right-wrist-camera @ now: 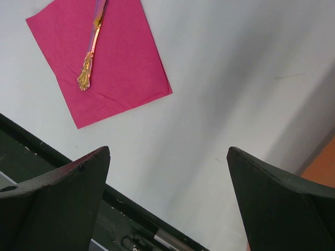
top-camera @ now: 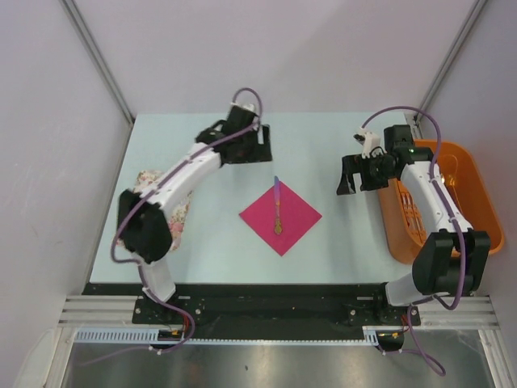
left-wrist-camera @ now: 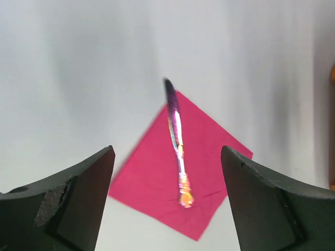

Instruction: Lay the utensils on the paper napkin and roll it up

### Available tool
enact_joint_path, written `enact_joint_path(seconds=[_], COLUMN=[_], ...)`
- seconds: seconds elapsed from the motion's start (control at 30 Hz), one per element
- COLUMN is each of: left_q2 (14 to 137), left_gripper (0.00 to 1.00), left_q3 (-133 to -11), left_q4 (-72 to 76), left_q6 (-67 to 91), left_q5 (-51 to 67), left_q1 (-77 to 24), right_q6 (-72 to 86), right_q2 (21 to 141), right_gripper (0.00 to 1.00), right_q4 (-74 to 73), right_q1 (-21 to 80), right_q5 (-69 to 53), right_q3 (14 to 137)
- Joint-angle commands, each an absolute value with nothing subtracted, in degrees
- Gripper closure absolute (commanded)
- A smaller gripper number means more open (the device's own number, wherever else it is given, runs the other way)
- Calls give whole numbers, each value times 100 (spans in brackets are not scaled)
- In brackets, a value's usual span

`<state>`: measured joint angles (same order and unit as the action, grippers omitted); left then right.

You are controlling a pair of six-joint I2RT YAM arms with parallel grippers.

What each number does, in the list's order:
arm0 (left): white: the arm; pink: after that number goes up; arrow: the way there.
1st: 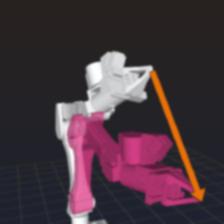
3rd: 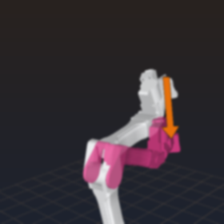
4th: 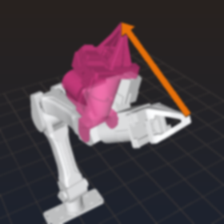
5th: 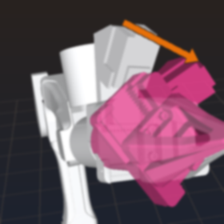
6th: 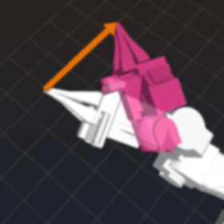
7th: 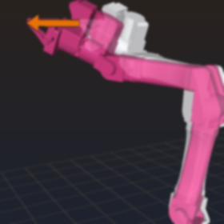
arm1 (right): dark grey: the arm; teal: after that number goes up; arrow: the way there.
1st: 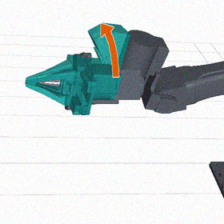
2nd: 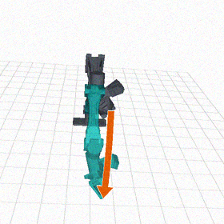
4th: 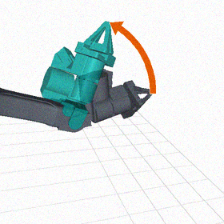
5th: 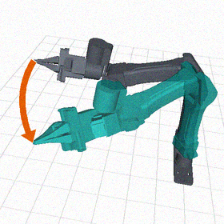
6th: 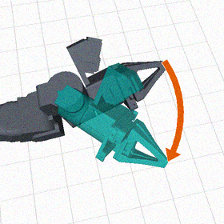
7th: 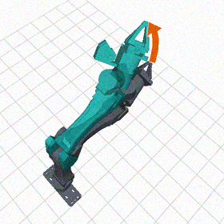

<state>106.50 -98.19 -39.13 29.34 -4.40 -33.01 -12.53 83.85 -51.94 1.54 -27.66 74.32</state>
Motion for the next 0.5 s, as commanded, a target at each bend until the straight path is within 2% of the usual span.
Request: enact_joint_path(seconds=[0.0, 0.17, 0.33, 0.37, 0.4, 0.47], left_q2=[9485, 8333, 8121, 8226, 8287, 8445], left_gripper=[12, 10, 17, 18, 24, 26], left_q3=[-9144, -8158, -7463, -7401, -7305, -7207], left_q4=[-3666, -3673, -4121, -4279, -4359, -4386], left_q6=[1987, 1048, -382, -674, -946, -1387], left_q5=[-274, 473, 1220, 1413, 1589, 1530], left_q1=[-2419, -1182, -28, 470, 657, 1062], right_q6=[-1257, -1073, -976, -976, -993, -1019], right_q2=[8595, 8964, 9359, 9421, 9457, 9545], right_gripper=[0, 0, 0, 0, 0, 0], right_q4=[-4861, -4659, -4526, -4535, -4544, -4579], right_q1=[482, 861, 1142, 1169, 1195, 1248], right_q5=[-2856, -2874, -2909, -2927, -2927, -2918], right_q3=[7769, 8006, 8261, 8297, 8332, 8393])
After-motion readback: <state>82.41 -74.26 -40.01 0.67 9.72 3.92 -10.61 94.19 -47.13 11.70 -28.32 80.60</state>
